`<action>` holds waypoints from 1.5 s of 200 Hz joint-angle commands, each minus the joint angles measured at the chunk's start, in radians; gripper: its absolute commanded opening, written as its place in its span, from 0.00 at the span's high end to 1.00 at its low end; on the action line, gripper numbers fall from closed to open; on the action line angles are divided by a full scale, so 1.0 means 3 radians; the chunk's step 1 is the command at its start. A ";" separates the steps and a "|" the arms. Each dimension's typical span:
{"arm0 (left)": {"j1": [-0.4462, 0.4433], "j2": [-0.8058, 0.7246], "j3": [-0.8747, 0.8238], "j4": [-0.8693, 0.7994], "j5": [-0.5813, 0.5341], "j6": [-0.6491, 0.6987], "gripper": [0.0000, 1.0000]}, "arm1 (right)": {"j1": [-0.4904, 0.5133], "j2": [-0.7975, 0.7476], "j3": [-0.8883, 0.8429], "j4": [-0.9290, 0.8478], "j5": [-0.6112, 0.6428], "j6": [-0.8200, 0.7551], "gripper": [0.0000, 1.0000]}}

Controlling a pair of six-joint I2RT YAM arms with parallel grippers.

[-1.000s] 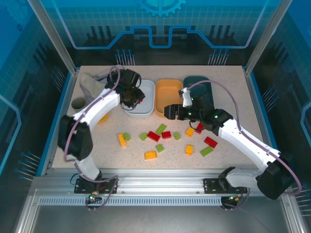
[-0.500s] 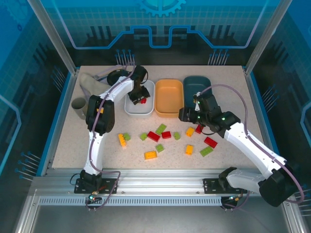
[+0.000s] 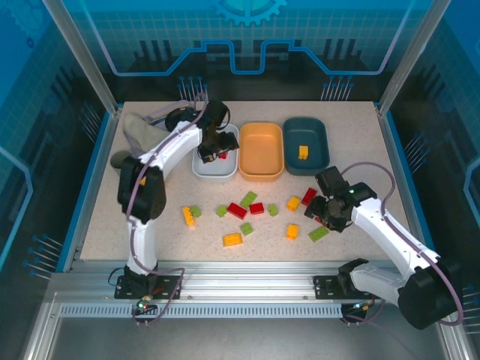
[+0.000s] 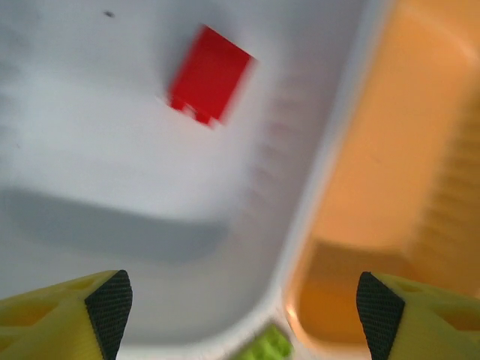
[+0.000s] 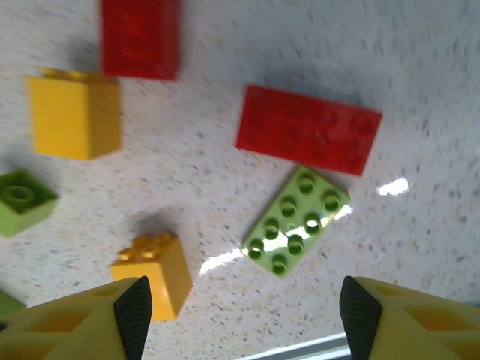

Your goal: Sort the legos into containers by color

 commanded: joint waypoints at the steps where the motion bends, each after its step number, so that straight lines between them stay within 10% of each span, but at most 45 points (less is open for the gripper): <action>1: -0.0299 -0.0606 -0.0448 0.0366 0.0176 0.0243 0.17 | -0.0056 -0.0031 -0.0207 0.0076 -0.0080 0.0555 0.30; 91: -0.0988 -0.2056 -0.2295 0.1389 0.0857 0.0304 0.14 | -0.0293 0.0202 -0.0641 0.0680 -0.0232 0.0895 0.34; 300: -0.1353 -0.2062 -0.2155 0.1374 0.0416 0.0135 0.15 | -0.0261 0.0717 -0.0226 0.0546 -0.0366 0.0742 0.74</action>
